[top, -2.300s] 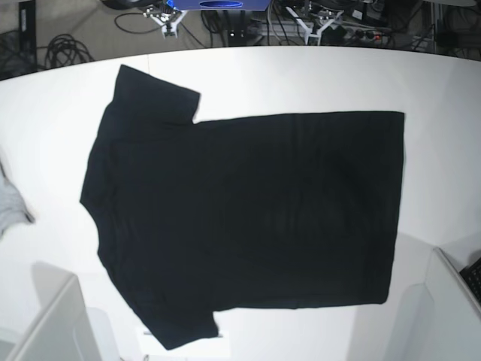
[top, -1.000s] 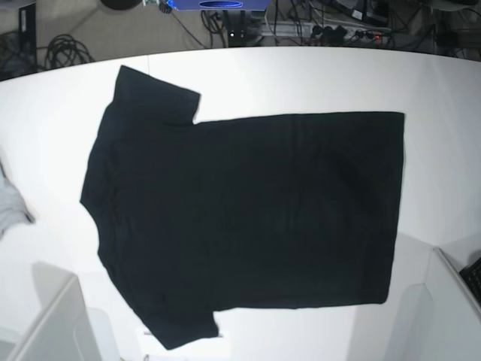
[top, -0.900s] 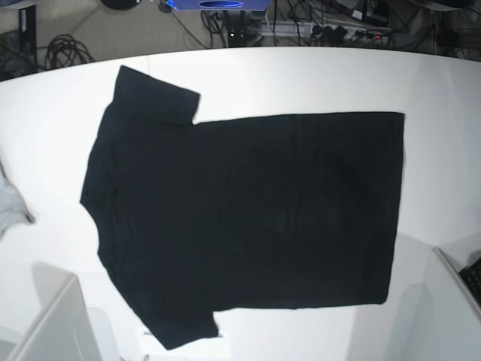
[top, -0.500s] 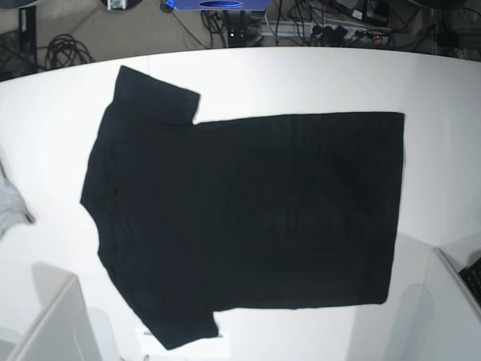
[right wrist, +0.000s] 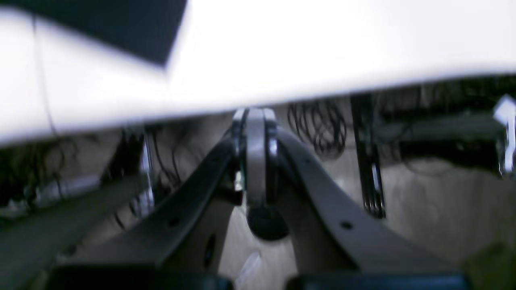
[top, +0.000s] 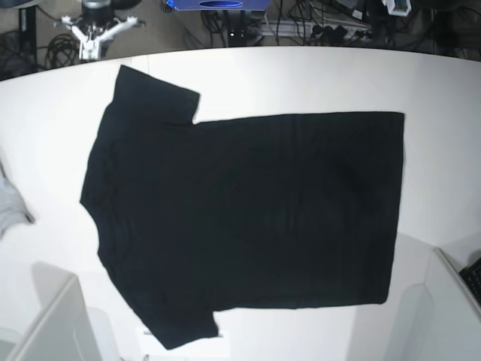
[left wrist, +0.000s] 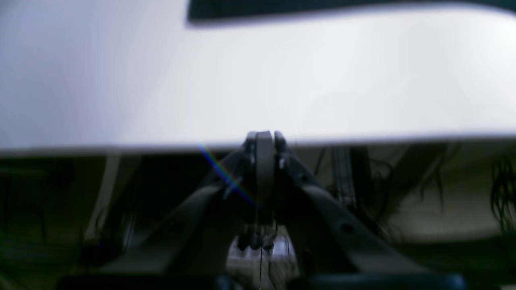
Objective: Fold the T-shirt properly
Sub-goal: 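Lower both grippers and pinch the shirt's shoulder corners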
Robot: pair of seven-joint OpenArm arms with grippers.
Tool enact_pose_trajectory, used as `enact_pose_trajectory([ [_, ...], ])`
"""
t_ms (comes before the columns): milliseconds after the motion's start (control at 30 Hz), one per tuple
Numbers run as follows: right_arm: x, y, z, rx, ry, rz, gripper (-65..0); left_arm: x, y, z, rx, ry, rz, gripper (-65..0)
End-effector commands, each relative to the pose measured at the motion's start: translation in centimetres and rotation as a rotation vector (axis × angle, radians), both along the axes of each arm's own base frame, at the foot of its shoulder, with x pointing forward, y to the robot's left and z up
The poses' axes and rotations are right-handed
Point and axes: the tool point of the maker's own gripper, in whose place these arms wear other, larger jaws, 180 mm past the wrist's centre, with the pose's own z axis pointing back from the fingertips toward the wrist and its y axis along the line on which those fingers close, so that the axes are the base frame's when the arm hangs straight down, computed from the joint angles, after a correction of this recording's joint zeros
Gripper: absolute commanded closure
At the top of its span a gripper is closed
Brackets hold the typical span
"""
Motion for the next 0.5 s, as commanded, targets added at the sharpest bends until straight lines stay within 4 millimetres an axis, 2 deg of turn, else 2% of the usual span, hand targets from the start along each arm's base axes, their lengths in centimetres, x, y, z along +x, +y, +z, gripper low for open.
enact_pose_trajectory([
  [0, 1.1, -0.3, 1.0, -0.012, -0.049, 0.002, 0.0, 0.8, 0.6, 1.4, 0.021, -0.058, 0.013, 0.0],
  [167, 5.6, 0.5, 2.7, 0.015, -0.150, -0.017, 0.0, 4.2, 2.3, 2.5, 0.066, -0.162, 0.048, 0.0],
  [267, 7.8, 0.9, 3.4, 0.102, -0.152, -0.072, 0.0, 5.6, 3.0, 1.5, 0.059, -0.120, 0.070, 0.0],
  [400, 10.2, 2.7, 3.9, 0.327, -0.130, -0.136, 0.0, 7.7, 4.1, 0.6, 0.057, -0.026, 0.096, 0.0],
  [433, 10.5, 2.9, 3.9, 0.367, -0.124, -0.138, -5.7, 8.1, 4.2, 0.6, 0.054, -0.011, 0.100, 0.0],
  [467, 10.9, 3.2, 4.0, 0.419, -0.123, -0.141, -14.4, 8.7, 4.1, 0.5, 0.047, 0.003, 0.104, 0.0],
])
